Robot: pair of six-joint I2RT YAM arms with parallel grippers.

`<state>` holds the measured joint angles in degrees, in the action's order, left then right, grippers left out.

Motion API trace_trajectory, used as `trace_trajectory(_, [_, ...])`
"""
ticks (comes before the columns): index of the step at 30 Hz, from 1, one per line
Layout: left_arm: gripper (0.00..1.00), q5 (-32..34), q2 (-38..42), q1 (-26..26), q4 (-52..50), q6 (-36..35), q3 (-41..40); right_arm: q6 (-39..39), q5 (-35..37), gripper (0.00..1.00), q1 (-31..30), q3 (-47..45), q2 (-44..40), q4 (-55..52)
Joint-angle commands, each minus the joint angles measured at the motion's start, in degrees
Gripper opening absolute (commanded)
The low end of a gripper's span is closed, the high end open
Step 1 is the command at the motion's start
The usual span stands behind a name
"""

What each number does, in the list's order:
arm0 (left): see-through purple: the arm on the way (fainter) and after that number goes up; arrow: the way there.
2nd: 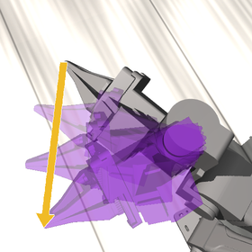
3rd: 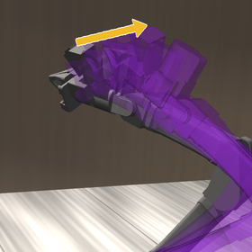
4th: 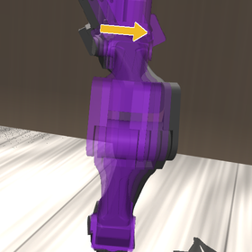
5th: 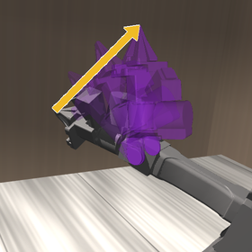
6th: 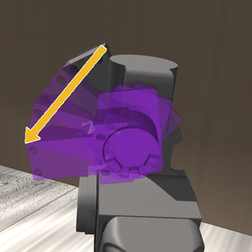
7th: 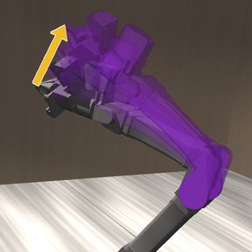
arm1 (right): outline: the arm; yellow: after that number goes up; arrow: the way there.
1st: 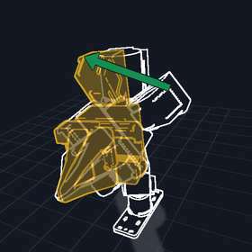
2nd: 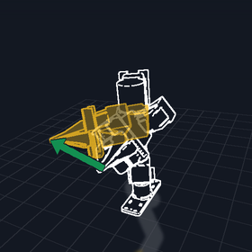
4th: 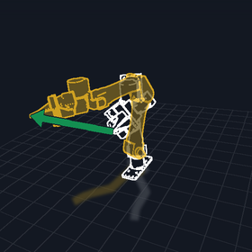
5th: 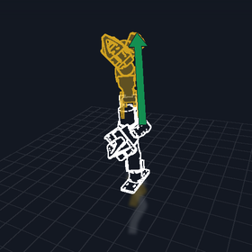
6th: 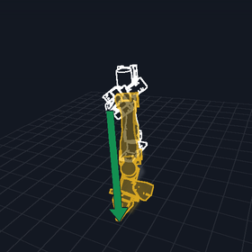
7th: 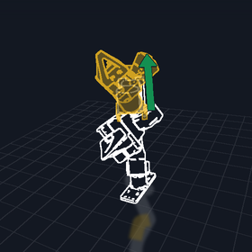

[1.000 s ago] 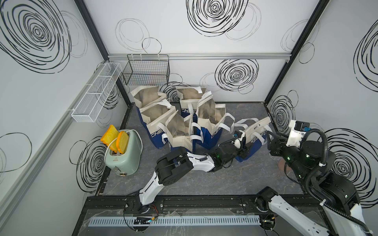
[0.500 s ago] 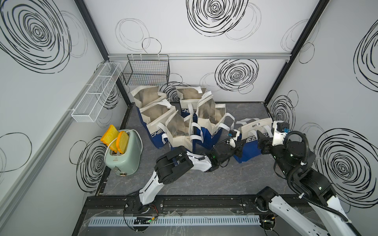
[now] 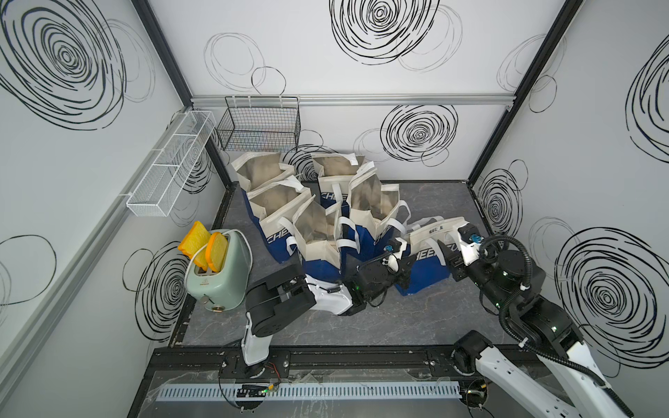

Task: Open the takeout bag
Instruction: Move the takeout bag to the center of the board.

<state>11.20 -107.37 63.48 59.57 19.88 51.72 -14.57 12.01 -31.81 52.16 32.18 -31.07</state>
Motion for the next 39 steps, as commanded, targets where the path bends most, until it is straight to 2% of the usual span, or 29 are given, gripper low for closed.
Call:
trace_trajectory(1, [0.0,3.6,4.4,1.2,0.8,-3.5,-3.1,-7.6,-4.5,0.55,-0.7,-2.7,0.9,-0.4])
trace_trajectory(6, [0.0,5.6,6.4,2.2,0.1,-3.2,-6.0,-10.2,-3.6,0.54,-5.7,-9.7,0.4,8.4])
trace_trajectory(10, [0.0,6.2,7.0,2.5,-0.6,-3.2,-6.4,-11.7,0.9,0.54,-12.1,-14.5,-0.7,16.3])
trace_trajectory(15, [0.0,6.7,8.0,2.9,-2.0,-4.2,-5.8,-12.0,4.6,0.5,-16.4,-16.9,-2.2,19.8])
trace_trajectory(20, [0.0,7.0,8.1,3.4,-2.7,-4.9,-5.3,-12.0,9.6,0.44,-18.4,-17.6,-3.7,21.9])
trace_trajectory(31, [0.0,8.0,7.6,4.7,-3.1,-5.6,-4.4,-12.8,11.9,0.43,-21.4,-18.7,-1.7,22.9])
trace_trajectory(39, [0.0,8.7,7.8,5.1,-3.1,-6.0,-4.5,-11.4,13.7,0.37,-21.9,-20.9,-3.3,21.9])
